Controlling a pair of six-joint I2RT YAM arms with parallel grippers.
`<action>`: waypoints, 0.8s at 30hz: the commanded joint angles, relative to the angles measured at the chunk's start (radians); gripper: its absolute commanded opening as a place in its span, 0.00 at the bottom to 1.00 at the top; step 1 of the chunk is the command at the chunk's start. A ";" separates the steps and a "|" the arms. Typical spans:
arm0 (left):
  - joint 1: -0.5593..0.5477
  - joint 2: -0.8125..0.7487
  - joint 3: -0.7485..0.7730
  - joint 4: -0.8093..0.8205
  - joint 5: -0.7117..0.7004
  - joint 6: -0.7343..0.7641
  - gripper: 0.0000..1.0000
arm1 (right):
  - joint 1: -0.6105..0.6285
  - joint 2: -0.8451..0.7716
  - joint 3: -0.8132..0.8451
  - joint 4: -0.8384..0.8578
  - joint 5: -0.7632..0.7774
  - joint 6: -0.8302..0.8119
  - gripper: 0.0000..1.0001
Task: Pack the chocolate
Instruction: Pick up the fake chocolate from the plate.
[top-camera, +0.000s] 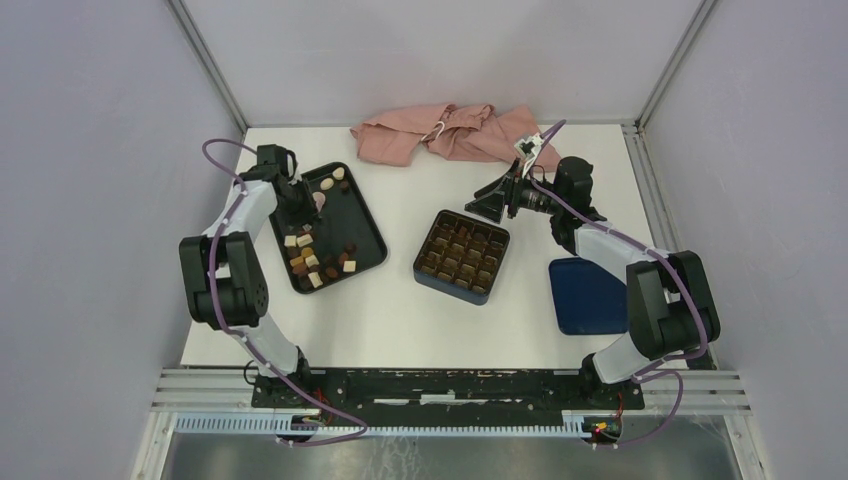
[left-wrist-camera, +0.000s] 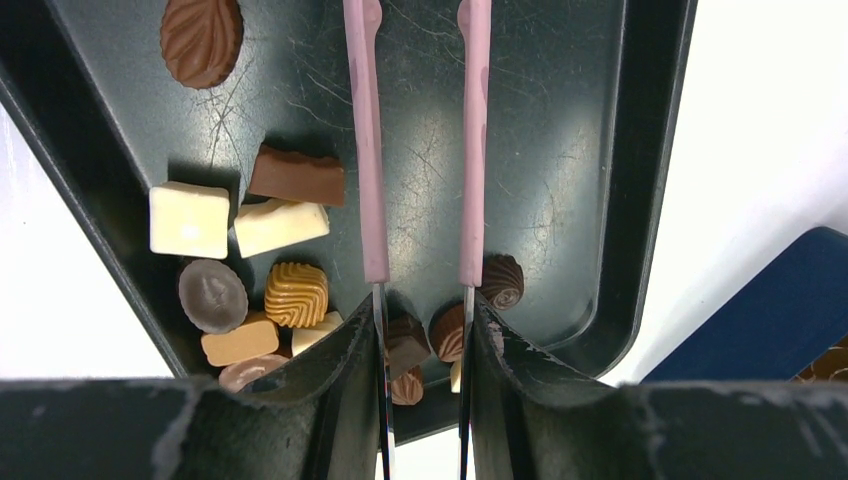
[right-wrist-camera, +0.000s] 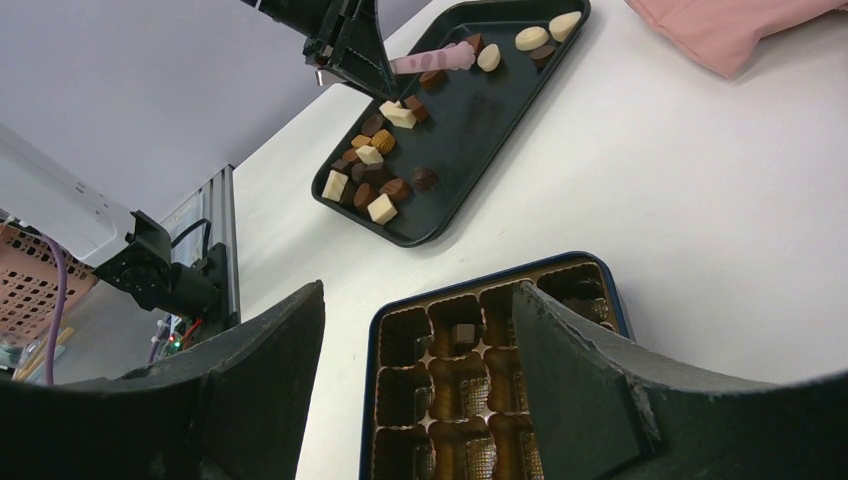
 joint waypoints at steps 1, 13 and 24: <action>0.000 0.026 0.054 -0.002 0.002 0.009 0.39 | -0.004 0.001 0.038 0.039 -0.010 0.001 0.74; -0.002 0.093 0.105 -0.001 0.015 -0.001 0.40 | -0.003 0.003 0.038 0.038 -0.010 0.003 0.74; -0.010 0.139 0.152 -0.020 -0.013 -0.002 0.40 | -0.004 0.001 0.038 0.040 -0.012 0.003 0.74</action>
